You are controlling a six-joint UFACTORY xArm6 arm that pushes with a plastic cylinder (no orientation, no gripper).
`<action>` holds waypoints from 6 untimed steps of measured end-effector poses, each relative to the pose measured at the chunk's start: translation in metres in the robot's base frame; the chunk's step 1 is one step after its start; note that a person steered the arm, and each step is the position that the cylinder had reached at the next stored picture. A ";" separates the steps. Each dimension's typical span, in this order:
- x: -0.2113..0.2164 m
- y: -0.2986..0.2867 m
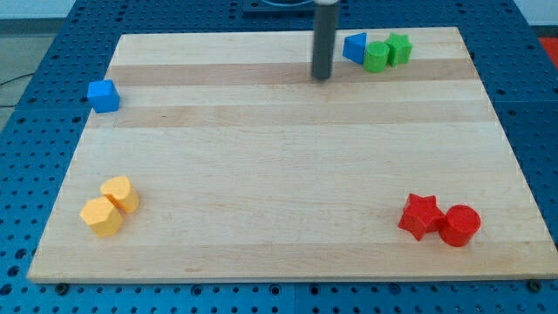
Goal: Place the blue cube below the blue triangle
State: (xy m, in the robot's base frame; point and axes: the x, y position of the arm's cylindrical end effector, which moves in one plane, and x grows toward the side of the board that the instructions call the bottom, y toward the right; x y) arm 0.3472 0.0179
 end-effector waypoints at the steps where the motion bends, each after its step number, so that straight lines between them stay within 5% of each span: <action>1: 0.077 -0.142; 2: 0.085 -0.297; 3: 0.073 -0.322; 4: 0.003 -0.316; 6: -0.061 -0.240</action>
State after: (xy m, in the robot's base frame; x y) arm 0.2860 -0.2223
